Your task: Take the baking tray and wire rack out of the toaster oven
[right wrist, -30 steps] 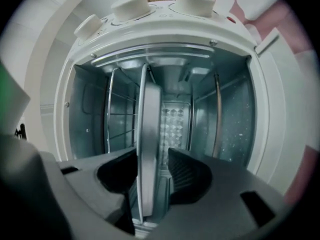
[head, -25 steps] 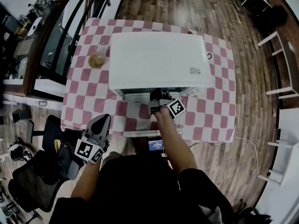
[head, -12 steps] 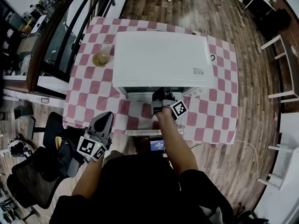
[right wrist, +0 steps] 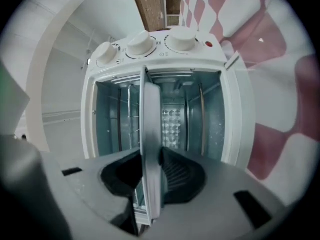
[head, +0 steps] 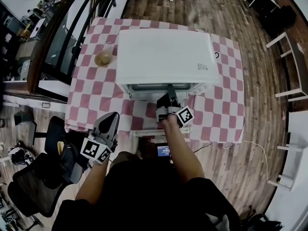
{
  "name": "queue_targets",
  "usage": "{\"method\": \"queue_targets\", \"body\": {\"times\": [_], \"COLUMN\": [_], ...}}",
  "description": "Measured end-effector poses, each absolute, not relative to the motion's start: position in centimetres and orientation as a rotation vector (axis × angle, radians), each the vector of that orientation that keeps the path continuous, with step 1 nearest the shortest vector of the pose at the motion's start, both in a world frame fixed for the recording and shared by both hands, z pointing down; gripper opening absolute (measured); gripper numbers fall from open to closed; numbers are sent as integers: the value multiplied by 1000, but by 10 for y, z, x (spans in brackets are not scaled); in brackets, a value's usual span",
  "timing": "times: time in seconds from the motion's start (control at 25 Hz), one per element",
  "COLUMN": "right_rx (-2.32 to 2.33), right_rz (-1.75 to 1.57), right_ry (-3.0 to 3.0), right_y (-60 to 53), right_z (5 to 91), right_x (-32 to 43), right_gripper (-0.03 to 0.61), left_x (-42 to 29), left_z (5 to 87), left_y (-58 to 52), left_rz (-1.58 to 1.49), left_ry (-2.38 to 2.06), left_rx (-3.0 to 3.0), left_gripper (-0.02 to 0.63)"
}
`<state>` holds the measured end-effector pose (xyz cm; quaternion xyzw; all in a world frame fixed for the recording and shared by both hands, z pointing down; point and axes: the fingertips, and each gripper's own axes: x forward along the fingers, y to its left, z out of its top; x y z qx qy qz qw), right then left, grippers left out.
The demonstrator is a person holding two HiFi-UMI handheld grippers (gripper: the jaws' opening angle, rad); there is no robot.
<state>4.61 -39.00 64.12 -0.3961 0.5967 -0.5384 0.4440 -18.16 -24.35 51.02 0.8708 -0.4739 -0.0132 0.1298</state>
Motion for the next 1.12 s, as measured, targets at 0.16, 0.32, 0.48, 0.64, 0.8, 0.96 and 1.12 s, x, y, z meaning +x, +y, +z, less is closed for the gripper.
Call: {"method": "queue_targets", "body": {"times": [0.16, 0.32, 0.48, 0.64, 0.8, 0.96, 1.12], "right_rx": [-987, -1000, -1006, -1012, -1011, -998, -987], "right_rz": [-1339, -1352, -1356, -1347, -1333, -1317, -1281], "right_ry": [1470, 1449, 1429, 1419, 1419, 1429, 1444], "right_y": [-369, -343, -317, -293, -271, -249, -230], "right_z": [643, 645, 646, 649, 651, 648, 645], "right_x": [48, 51, 54, 57, 57, 57, 62], "right_gripper": [95, 92, 89, 86, 84, 84, 81], "left_x": [-185, -186, -181, -181, -188, -193, -192], "left_z": [511, 510, 507, 506, 506, 506, 507], "left_y": [-231, -217, -198, -175, -152, -131, -115], "left_rz": [-53, -78, -87, -95, -91, -83, -78], "left_ry": [-1361, -1320, -1266, -1237, -1233, -1237, -1236], "left_rx": [2531, 2531, 2548, 2562, 2566, 2561, 2564], "left_gripper": [-8, -8, -8, -8, -8, -8, -8]}}
